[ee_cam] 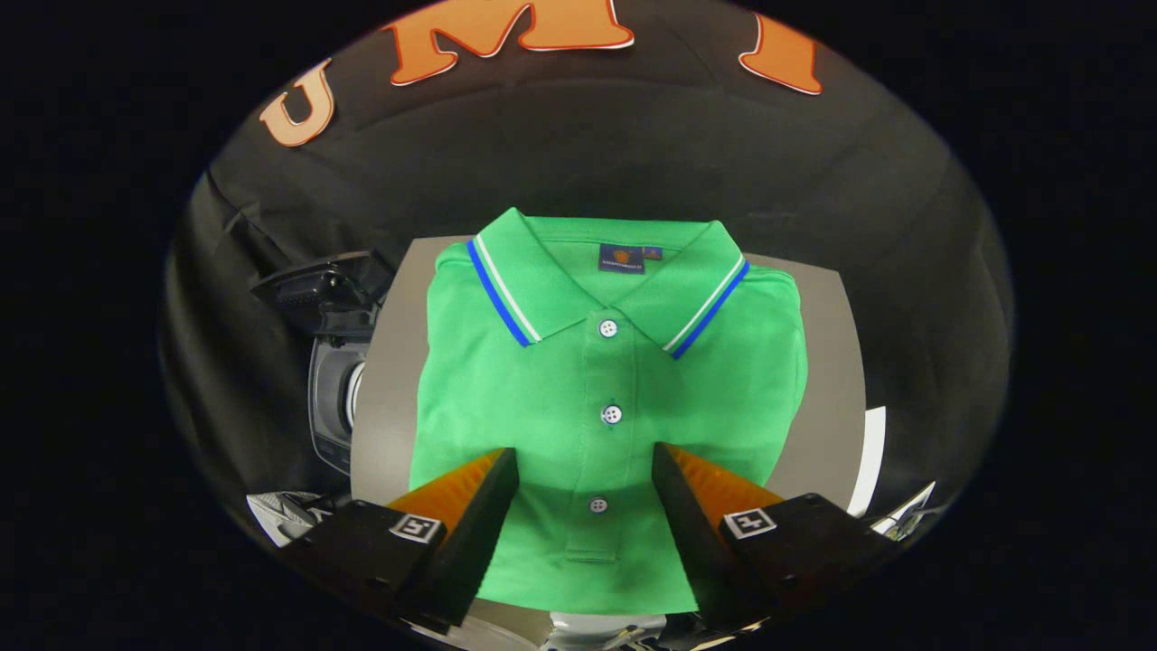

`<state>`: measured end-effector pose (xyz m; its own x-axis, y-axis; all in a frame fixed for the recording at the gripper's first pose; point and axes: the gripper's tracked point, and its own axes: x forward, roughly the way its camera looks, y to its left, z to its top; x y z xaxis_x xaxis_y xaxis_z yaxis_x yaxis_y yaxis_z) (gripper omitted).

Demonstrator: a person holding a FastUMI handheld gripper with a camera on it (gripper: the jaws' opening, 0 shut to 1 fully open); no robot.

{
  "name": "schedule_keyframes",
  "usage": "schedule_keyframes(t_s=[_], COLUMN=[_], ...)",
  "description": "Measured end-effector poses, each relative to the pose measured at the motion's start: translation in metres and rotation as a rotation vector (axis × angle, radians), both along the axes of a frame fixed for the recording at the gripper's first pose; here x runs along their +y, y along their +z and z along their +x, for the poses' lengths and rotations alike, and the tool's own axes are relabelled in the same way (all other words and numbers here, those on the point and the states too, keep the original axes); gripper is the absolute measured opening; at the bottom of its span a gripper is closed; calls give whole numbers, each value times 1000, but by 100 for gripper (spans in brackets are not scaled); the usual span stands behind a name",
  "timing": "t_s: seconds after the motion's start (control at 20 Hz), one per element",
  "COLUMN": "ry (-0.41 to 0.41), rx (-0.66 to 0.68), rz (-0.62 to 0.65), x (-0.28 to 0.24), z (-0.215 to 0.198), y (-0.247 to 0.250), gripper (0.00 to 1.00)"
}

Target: Put the clothes into the washing machine and then close the washing machine lid.

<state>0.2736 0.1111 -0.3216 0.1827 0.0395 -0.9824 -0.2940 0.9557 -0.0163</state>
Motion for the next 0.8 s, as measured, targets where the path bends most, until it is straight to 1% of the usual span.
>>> schedule_keyframes(t_s=[0.05, 0.15, 0.25, 0.3, 0.4, 0.45, 0.5, 0.55, 0.65, 0.8], ry=[25, 37, 4, 2, -55, -55, -68, -77, -71, -34], rx=[-9, -9, -35, -49, -80, -99, -133, -167, -286, -543], rz=[12, 28, 74, 97, 167, 202, 239, 276, 337, 372], x=[2, 2, 2, 1, 4, 2, 2, 2, 3, 2], z=[1, 0, 3, 4, 3, -1, 2, 3, 4, 6], y=[0, 2, 4, 4, 4, 8, 6, 7, 8, 14], gripper=[87, 66, 44, 34, 18, 12, 9, 9, 9, 9])
